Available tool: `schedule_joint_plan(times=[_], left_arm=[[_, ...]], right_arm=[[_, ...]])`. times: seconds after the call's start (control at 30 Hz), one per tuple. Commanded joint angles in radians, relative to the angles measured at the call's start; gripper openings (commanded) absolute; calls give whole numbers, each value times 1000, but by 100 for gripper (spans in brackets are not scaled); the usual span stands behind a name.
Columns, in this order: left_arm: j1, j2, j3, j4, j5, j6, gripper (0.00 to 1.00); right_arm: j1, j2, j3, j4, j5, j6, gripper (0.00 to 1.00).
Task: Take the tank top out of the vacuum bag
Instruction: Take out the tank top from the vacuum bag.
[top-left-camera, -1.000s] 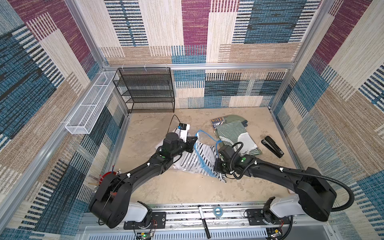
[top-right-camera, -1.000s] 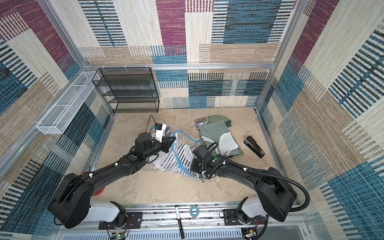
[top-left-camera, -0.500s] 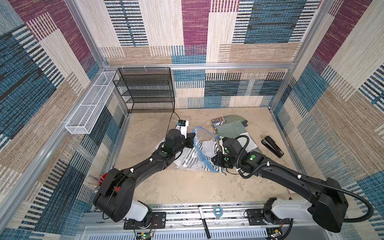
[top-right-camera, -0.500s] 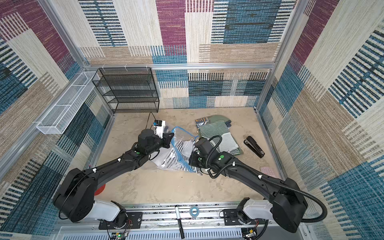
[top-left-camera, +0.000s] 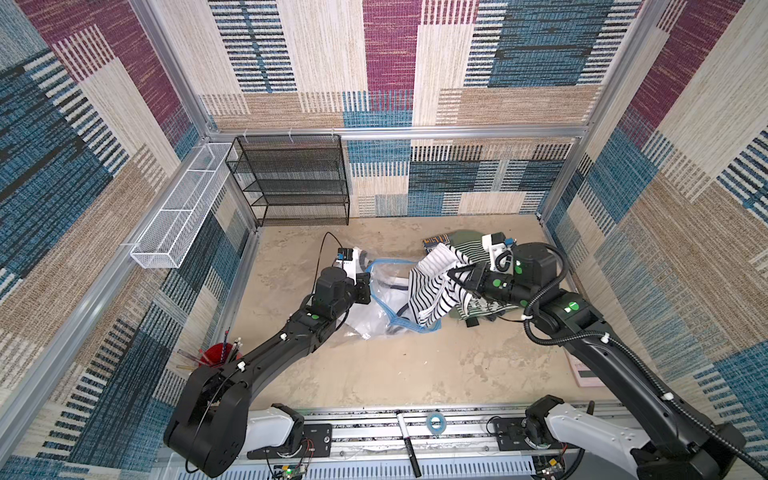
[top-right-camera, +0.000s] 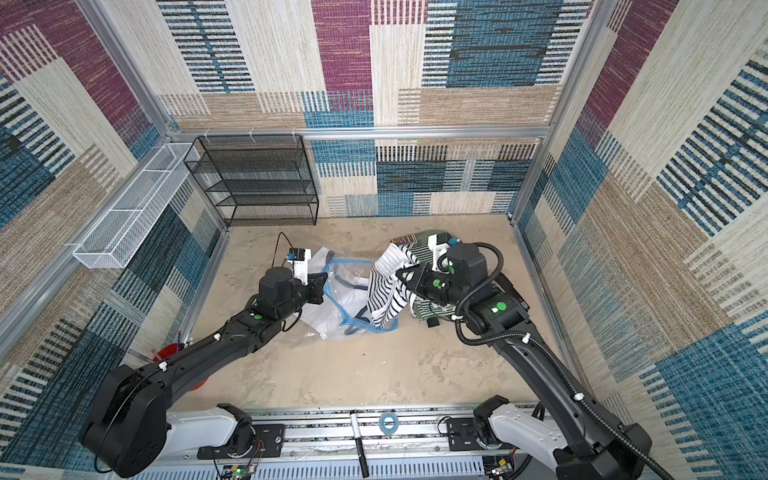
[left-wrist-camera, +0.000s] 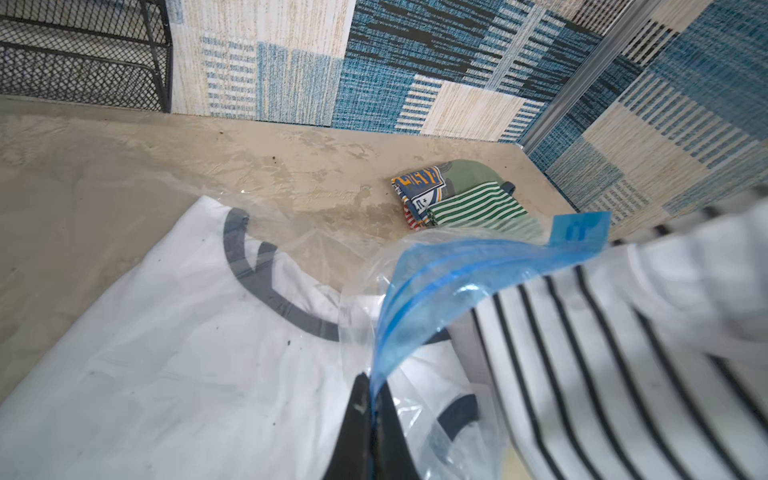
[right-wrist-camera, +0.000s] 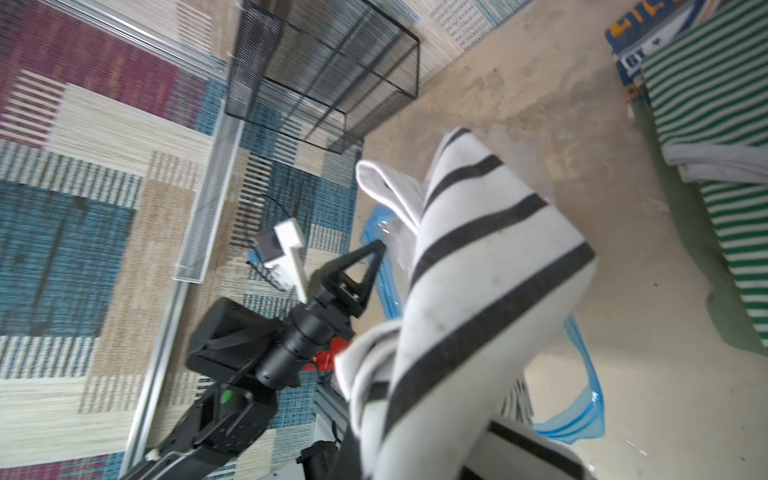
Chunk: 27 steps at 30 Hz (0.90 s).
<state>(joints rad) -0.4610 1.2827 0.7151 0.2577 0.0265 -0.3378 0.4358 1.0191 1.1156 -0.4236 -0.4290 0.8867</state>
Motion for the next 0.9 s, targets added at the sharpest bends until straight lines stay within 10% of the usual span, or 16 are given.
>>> schedule_joint_plan(times=[0.0, 0.4, 0.87], left_arm=[[9, -14, -3, -37, -35, 13, 0], [75, -99, 14, -181, -124, -8, 0], [93, -178, 22, -244, -81, 22, 0]], right_arm=[[-40, -1, 65, 121, -64, 43, 0], [-194, 125, 180, 338, -30, 118, 0], [-226, 392, 51, 648, 314, 248, 0]])
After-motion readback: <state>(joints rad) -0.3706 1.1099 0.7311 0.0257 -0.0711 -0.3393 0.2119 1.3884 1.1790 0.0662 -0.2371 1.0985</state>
